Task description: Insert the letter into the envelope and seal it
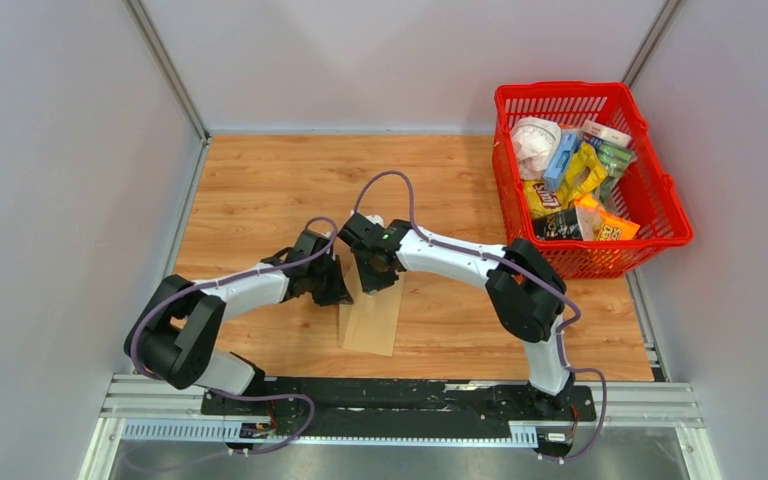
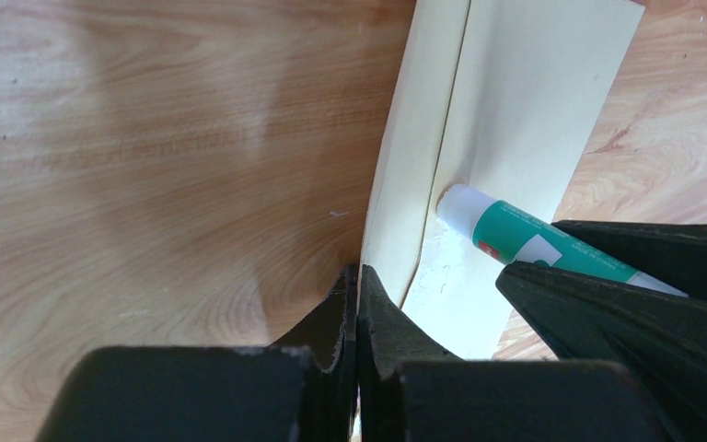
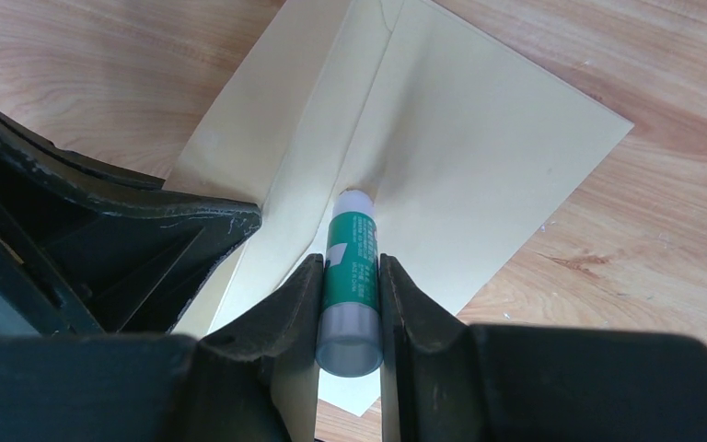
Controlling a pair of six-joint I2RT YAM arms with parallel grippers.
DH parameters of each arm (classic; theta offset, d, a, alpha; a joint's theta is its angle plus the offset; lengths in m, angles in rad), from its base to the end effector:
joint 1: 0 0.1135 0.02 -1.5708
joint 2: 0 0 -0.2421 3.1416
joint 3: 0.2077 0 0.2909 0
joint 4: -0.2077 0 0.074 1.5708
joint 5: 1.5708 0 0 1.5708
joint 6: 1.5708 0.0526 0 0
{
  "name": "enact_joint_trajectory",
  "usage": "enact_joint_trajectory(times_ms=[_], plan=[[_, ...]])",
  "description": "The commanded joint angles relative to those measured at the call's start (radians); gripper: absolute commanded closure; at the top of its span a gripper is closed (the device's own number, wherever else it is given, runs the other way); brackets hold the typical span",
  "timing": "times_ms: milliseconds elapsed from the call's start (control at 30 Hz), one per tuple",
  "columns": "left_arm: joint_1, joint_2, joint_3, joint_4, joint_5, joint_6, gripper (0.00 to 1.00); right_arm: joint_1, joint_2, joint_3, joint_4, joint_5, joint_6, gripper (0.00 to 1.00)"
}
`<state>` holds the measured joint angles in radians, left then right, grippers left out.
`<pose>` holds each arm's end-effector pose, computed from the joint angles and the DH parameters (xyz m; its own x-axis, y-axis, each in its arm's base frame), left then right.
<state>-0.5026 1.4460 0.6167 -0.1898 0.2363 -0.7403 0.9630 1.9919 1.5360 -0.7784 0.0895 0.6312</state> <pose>0.2499 -0.1514 0.0777 -0.9394 -0.2319 -0.2525 -0.0783 0.8621 -0.5007 0.2567 0.3607 0.1437 -0.9077 -0.2756 -0.3164 -0.3284 0.9360 0.1267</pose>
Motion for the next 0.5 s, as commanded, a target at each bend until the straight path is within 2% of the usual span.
enact_joint_trajectory(times_ms=[0,467], plan=[[0.001,-0.036,-0.035,0.0,-0.089,-0.082,1.0,0.031,-0.001,-0.04,-0.027,0.01,-0.005,1.0],[0.001,-0.075,-0.063,0.006,-0.153,-0.145,1.0,0.072,-0.042,-0.082,-0.039,-0.011,0.018,1.0]])
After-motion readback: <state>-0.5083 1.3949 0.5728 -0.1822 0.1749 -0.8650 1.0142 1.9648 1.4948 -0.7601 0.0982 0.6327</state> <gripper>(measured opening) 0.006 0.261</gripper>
